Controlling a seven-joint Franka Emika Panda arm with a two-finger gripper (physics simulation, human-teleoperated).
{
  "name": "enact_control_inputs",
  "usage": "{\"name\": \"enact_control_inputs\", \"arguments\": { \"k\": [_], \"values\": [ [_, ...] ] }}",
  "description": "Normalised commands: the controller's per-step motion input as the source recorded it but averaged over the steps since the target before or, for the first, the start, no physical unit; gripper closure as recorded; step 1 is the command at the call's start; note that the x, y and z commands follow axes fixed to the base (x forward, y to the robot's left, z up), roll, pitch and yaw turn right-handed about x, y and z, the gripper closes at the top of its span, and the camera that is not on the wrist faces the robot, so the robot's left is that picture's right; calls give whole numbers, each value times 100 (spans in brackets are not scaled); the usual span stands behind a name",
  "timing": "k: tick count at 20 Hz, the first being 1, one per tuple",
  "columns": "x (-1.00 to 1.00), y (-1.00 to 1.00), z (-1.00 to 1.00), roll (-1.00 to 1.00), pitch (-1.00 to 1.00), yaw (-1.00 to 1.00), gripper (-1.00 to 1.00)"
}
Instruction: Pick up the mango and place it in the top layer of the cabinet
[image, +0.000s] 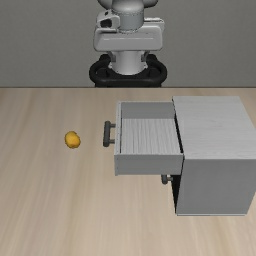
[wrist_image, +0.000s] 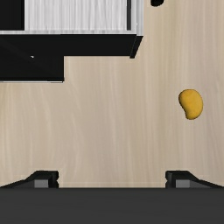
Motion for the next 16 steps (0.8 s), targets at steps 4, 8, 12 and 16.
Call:
{"name": "enact_control_inputs", "arguments": {
  "k": [4, 8, 12, 16],
  "values": [
    [0, -100, 0, 0, 0, 0, -100],
    [0, -100, 0, 0, 0, 0, -100],
    [0, -100, 0, 0, 0, 0, -100],
    [25, -75, 0, 0, 0, 0, -100]
  ]
}}
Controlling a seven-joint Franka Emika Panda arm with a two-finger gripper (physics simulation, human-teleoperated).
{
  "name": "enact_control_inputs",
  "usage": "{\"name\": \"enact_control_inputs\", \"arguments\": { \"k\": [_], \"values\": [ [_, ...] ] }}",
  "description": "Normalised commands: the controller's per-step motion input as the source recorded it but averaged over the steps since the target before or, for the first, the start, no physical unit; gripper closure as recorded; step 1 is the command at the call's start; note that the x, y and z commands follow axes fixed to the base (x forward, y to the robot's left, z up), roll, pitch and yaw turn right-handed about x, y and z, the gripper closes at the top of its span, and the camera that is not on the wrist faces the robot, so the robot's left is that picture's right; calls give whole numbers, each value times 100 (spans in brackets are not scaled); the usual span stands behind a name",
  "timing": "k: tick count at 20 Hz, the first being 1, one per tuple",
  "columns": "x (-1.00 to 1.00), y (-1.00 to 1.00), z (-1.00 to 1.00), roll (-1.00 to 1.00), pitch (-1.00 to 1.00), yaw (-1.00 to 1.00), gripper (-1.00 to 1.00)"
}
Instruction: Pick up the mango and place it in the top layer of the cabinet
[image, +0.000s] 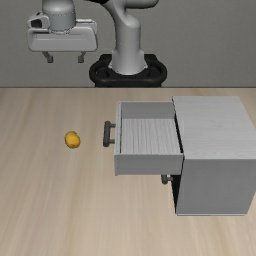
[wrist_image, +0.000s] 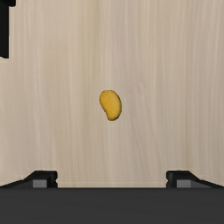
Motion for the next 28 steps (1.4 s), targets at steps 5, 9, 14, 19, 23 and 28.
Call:
{"name": "enact_control_inputs", "arguments": {
  "k": [5, 9, 14, 19, 23, 28],
  "values": [
    [100, 0, 0, 0, 0, 0, -100],
    [0, 0, -100, 0, 0, 0, -100],
    [0, 0, -100, 0, 0, 0, -100],
    [0, 0, -100, 0, 0, 0, -100],
    [0, 0, -100, 0, 0, 0, -100],
    [0, 0, -80, 0, 0, 0, 100]
  ]
}}
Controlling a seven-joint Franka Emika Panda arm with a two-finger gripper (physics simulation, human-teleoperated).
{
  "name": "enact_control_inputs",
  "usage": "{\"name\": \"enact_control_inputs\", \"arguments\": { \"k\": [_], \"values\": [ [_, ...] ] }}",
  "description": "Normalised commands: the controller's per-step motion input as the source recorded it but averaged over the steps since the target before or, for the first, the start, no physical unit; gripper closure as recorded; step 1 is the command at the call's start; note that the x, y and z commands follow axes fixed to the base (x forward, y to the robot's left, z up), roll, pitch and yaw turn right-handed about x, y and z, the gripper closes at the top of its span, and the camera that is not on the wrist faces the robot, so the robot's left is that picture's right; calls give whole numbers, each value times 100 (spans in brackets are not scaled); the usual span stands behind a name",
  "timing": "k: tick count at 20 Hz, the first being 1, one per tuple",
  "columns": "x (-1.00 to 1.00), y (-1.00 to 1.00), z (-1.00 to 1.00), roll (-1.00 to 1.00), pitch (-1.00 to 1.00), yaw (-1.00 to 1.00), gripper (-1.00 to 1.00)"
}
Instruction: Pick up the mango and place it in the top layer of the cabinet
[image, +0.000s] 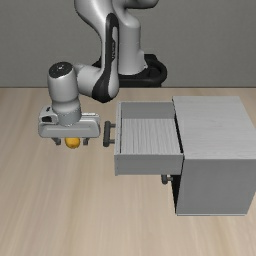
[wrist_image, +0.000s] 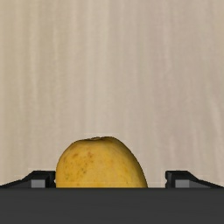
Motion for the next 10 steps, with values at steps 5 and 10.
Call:
{"name": "enact_control_inputs", "arguments": {
  "k": [5, 10],
  "values": [
    [0, 0, 0, 0, 0, 0, 100],
    [0, 0, 60, 0, 0, 0, 100]
  ]
}}
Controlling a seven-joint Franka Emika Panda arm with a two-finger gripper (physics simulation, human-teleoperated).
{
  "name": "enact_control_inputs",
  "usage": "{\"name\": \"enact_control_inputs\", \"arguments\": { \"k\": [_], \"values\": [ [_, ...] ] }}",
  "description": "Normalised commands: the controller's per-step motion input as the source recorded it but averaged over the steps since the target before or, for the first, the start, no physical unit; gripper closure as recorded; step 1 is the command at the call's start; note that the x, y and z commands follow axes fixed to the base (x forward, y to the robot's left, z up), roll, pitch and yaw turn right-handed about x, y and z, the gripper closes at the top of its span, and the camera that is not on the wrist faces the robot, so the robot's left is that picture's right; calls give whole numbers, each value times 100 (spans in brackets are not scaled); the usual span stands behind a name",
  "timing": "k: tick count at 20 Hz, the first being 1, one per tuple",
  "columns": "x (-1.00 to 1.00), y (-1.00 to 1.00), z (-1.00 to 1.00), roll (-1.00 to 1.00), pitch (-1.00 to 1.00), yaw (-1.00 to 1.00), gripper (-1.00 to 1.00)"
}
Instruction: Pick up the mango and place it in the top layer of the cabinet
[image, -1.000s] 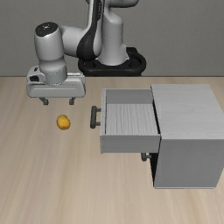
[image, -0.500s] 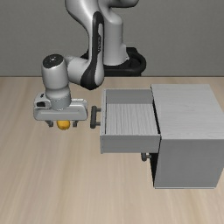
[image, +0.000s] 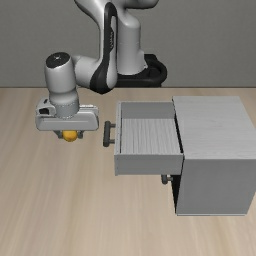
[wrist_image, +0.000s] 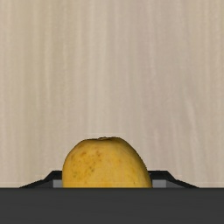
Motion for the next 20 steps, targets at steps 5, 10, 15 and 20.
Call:
{"name": "enact_control_inputs", "arguments": {
  "k": [5, 10, 15, 20],
  "values": [
    [0, 0, 100, 0, 0, 0, 100],
    [0, 0, 100, 0, 0, 0, 100],
    [0, 0, 100, 0, 0, 0, 100],
    [0, 40, 60, 0, 0, 0, 100]
  ]
}}
